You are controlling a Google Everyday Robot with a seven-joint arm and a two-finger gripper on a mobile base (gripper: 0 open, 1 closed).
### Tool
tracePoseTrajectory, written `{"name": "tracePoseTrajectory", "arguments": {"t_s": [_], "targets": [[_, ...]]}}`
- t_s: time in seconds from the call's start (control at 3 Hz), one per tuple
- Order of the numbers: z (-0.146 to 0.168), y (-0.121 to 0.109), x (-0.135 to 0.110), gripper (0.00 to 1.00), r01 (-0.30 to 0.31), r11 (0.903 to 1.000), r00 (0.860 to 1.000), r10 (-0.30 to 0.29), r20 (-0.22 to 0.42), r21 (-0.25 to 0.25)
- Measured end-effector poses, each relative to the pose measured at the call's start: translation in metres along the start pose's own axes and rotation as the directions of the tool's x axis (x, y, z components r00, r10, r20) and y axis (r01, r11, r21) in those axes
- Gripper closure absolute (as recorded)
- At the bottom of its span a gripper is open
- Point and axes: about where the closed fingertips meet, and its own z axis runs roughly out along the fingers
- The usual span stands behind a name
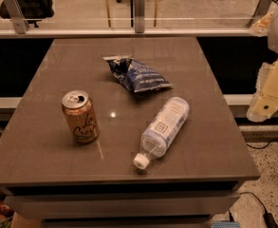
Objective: Knock orange can over
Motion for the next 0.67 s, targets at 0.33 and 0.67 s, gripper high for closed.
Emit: {"name": "tracePoseTrajectory", "arguments": {"t_s": [0.33, 0.67], "targets": [[0.0000, 0.0000, 0.0000, 0.00, 0.000, 1.0000, 1.000, 0.000, 0.000, 0.000], [-0.0020, -0.0002, 0.0004, 0.00, -0.009, 0.9999, 1.000, 0.009, 0.004, 0.005]]}}
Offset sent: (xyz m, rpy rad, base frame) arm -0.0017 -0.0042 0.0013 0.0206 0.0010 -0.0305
